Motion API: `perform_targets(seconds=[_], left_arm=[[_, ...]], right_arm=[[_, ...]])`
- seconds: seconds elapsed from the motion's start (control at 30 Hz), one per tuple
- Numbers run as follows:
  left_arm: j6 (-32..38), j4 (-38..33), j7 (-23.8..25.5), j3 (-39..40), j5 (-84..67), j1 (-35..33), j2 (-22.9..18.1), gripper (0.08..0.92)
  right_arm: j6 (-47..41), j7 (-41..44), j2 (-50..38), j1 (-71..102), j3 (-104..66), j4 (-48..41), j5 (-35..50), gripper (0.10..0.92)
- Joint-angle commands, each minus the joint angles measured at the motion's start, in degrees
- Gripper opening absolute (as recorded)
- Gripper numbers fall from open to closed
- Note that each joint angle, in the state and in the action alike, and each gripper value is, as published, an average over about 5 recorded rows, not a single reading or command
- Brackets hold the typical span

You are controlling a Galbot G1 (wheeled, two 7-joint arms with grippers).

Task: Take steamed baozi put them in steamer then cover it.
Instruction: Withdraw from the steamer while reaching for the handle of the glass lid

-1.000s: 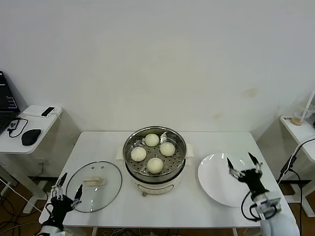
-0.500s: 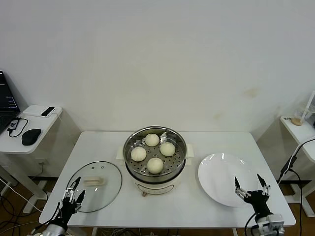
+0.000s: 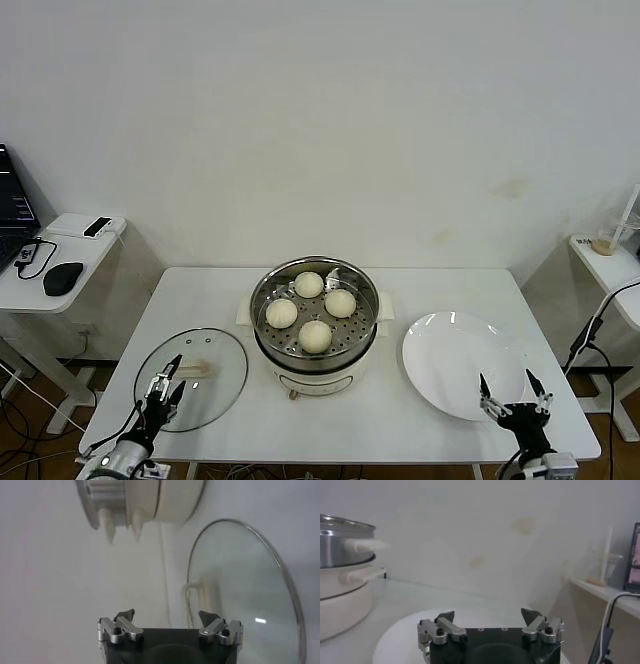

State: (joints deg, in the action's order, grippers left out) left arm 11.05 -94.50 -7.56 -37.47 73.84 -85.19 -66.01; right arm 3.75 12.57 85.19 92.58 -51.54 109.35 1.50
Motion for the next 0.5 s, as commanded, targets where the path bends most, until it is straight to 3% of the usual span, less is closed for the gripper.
perform_targets(seconds=[0.03, 0.5], left_arm=[[-0.1, 5.4, 0.0, 1.8, 1.7, 6.5, 0.3, 0.823], [-0.8, 11.1, 0.6, 2.7, 1.1, 13.1, 0.6, 0.823]], right_arm=[[0.4, 0.0, 1.0, 1.0, -0.3, 0.1, -1.2, 0.823], [0.5, 0.2, 1.6, 1.5, 0.0, -0.1, -2.2, 0.823]])
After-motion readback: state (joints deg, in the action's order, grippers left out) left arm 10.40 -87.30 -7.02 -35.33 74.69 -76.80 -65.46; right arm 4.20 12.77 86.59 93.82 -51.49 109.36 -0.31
